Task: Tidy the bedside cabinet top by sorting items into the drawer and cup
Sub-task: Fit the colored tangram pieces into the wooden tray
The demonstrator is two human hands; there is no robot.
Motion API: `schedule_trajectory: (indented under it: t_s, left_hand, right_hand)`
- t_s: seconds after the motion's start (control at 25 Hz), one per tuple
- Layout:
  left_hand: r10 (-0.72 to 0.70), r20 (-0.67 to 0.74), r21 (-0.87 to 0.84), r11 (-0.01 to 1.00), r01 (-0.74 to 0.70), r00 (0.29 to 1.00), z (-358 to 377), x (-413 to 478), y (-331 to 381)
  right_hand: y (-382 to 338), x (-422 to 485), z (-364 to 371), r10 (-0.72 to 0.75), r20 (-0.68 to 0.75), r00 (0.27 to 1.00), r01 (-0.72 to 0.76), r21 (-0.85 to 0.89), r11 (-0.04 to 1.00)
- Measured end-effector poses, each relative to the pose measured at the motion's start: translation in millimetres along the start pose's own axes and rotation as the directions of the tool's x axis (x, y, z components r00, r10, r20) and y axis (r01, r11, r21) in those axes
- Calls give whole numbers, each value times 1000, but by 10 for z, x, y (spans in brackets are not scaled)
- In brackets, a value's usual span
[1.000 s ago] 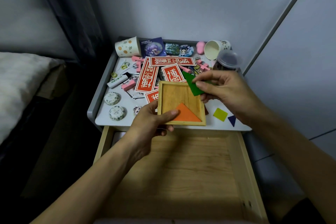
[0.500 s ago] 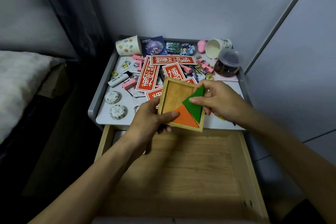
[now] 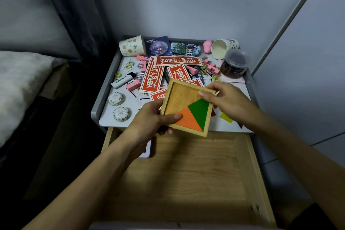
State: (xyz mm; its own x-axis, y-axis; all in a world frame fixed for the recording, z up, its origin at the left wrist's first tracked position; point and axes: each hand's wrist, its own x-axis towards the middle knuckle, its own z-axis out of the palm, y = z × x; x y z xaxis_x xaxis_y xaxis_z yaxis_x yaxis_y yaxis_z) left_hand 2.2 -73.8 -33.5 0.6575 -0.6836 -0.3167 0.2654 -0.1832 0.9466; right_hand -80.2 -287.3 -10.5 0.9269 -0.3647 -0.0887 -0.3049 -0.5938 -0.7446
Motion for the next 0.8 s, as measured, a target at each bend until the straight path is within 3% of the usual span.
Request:
schedule_trajectory:
  t_s: [0.12,0.24,0.64,0.8]
  left_hand:
    - [-8,-3,29,1000,8,1000,-55,24,-1]
    - [-11,12,58,998,10,1000,-108,45,-11]
    - [-17,37,93,996,14,999,-150,50,-3]
    - [27,-93,-4,1000,-28,995,-112,26,15]
  right_hand:
    - [29,1,-2,101,254,962,-176,291,941]
    - [35,7,-24,97,336,937,-230,385,894]
    - [18,-3,-12,86,365,927,-243,410,879]
    - [9,-22,25,75,289,954,-217,498,840]
